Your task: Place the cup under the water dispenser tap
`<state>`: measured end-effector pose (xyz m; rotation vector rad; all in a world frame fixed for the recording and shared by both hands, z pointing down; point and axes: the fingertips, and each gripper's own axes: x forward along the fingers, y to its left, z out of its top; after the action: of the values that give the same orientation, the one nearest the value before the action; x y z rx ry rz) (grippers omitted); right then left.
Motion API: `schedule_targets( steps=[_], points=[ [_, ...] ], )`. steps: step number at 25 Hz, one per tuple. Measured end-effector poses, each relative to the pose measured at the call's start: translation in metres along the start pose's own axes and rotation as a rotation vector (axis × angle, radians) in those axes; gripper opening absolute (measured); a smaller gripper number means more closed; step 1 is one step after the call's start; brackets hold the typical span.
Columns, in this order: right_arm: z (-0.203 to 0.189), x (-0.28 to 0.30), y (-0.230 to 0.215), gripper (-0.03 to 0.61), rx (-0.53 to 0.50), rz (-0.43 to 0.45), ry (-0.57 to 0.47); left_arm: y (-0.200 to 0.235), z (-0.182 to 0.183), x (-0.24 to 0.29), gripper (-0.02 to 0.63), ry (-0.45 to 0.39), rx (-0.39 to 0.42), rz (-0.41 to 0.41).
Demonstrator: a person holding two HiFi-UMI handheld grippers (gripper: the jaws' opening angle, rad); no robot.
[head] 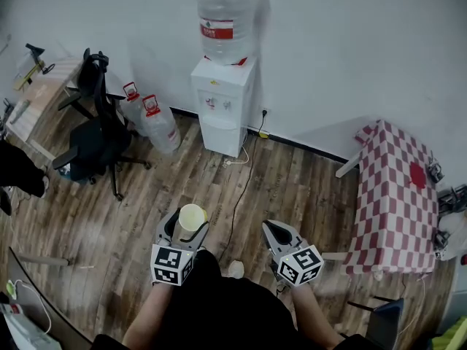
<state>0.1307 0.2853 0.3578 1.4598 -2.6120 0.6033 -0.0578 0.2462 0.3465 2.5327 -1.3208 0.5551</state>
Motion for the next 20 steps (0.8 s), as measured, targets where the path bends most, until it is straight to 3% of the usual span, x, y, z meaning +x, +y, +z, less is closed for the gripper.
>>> schedule_targets(
  steps=[10,20],
  points=[
    [0.014,0.021,-0.012,0.011,-0.024,0.012,0.013,0.006,0.011,0.025,0.359,-0.008,0.002,-0.019],
    [0.030,0.085,-0.036,0.011,-0.030,-0.012,0.061,0.054,0.025,0.089,0.359,0.003,0.005,-0.055]
  ],
)
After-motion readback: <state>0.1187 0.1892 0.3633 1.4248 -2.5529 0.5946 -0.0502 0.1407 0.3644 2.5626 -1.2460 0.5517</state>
